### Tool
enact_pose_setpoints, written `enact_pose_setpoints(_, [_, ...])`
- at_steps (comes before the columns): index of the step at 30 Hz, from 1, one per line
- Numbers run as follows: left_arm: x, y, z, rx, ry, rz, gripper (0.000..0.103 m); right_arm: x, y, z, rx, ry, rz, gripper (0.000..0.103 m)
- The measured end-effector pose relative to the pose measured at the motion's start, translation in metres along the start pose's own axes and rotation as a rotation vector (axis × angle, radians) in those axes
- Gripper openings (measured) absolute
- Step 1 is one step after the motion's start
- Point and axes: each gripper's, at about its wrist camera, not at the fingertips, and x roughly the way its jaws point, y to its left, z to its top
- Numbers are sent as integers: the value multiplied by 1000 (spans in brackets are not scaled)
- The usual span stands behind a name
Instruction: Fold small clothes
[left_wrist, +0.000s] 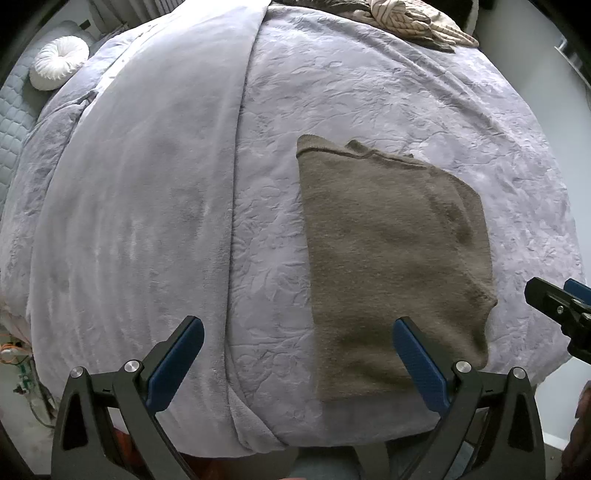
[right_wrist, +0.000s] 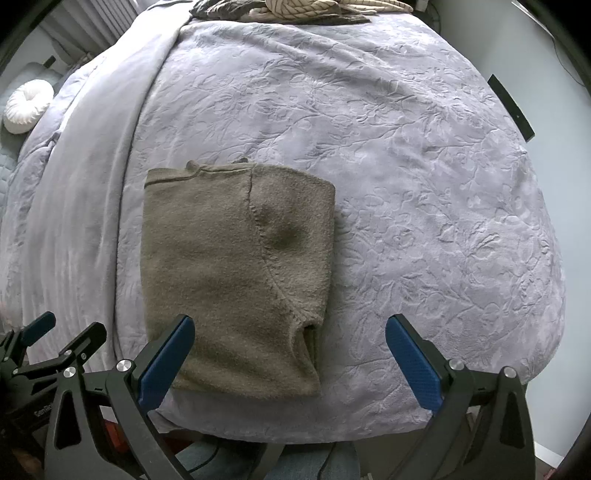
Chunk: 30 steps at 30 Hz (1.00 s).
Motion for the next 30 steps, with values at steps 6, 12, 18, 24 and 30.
enact_pose_setpoints(6, [1,1,1,0,6,1,102,1,1,2,-1,0,-2,103])
enact_pose_setpoints(12, [3,2,2,-2,9,2,102,2,0,2,-3,6,-2,103])
enact_pose_setpoints(18, [4,3,4,-5,14,-1,102,2,0,6,-8,8,-5,103])
enact_pose_setpoints(24, [4,2,4,-7,15,-3,102,2,1,5,-9,10,-5,103])
enact_pose_setpoints(30, [4,3,5,-4,17,-1,102,2,1,6,-11,10,-6,103])
